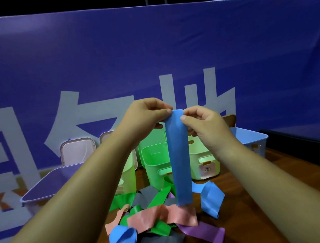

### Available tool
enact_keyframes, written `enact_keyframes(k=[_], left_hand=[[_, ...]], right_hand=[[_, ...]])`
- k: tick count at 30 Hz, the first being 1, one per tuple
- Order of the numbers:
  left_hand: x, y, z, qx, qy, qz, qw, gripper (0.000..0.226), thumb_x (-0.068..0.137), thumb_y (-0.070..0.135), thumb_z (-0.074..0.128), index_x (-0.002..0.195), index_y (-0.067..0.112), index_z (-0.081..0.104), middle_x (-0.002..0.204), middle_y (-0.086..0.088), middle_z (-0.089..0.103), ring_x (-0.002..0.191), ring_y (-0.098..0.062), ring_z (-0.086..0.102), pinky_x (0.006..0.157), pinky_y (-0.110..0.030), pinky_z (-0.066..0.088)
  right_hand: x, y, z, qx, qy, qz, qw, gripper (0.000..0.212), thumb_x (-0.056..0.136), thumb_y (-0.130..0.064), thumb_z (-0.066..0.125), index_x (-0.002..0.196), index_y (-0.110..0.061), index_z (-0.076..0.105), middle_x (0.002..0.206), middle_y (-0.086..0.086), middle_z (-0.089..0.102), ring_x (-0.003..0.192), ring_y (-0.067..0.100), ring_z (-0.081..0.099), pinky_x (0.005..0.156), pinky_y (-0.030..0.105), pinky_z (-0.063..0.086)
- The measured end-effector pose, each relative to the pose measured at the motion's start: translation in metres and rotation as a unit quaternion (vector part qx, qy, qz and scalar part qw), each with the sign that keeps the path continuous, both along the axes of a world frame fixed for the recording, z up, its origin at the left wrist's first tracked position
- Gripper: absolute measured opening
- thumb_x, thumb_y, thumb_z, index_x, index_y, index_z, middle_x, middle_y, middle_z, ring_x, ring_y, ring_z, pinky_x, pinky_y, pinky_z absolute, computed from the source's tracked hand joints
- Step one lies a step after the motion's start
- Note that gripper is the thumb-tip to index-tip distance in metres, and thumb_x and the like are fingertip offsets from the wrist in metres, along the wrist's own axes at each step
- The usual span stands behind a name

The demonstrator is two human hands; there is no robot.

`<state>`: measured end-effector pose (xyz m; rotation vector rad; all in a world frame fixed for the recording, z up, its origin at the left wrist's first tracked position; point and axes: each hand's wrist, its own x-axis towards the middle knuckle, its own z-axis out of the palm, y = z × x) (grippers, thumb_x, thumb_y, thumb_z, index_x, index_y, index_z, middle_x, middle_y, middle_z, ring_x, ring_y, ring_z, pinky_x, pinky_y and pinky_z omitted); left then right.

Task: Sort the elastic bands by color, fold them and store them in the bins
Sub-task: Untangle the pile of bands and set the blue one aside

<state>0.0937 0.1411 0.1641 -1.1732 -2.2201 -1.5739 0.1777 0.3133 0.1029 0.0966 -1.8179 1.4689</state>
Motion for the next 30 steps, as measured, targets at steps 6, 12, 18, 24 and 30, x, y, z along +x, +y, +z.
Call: enact_keyframes(k=[6,12,18,24,30], left_hand=[[0.008,0.014,0.020,0.033,0.024,-0.001,0.999,0.006,0.097,0.018,0.075,0.100,0.020,0.080,0.092,0.000,0.080,0.090,-0.018,0.078,0.082,-0.036,0.066],[0.012,0.030,0.030,0.049,0.037,-0.004,0.998,0.008,0.098,0.015,0.073,0.104,0.016,0.079,0.096,-0.004,0.080,0.088,-0.015,0.077,0.074,-0.028,0.064],[0.005,0.059,0.026,0.083,0.013,-0.004,0.996,0.007,0.099,0.014,0.072,0.102,0.014,0.078,0.098,-0.006,0.079,0.092,-0.020,0.077,0.076,-0.033,0.065],[-0.007,0.102,0.007,0.102,-0.030,-0.002,0.994,0.008,0.101,0.015,0.070,0.105,0.014,0.077,0.100,-0.007,0.078,0.091,-0.019,0.076,0.069,-0.024,0.060],[-0.018,0.152,-0.019,0.113,-0.068,-0.002,0.991,0.008,0.099,0.013,0.071,0.100,0.014,0.079,0.097,-0.006,0.079,0.088,-0.018,0.076,0.073,-0.030,0.064]], right_hand=[[-0.001,0.006,-0.013,0.005,-0.014,-0.031,0.999,0.024,0.098,-0.035,0.075,0.116,-0.025,0.066,0.105,-0.004,0.072,0.096,0.009,0.068,0.078,0.022,0.057],[-0.008,0.020,-0.055,-0.023,-0.132,0.083,0.988,0.017,0.101,-0.025,0.072,0.117,-0.025,0.069,0.117,-0.003,0.079,0.110,0.015,0.074,0.098,0.036,0.059],[-0.002,0.045,-0.105,-0.043,-0.199,0.100,0.974,0.015,0.104,-0.018,0.066,0.113,-0.016,0.077,0.107,0.005,0.081,0.092,0.016,0.074,0.079,0.034,0.057],[0.021,0.077,-0.144,-0.083,-0.238,0.101,0.962,0.014,0.106,-0.011,0.061,0.102,-0.016,0.073,0.086,-0.005,0.076,0.074,0.009,0.065,0.068,0.029,0.051],[0.052,0.122,-0.168,-0.062,-0.255,0.067,0.963,0.007,0.108,-0.014,0.057,0.105,-0.011,0.062,0.078,0.006,0.064,0.064,0.015,0.057,0.058,0.029,0.041]])
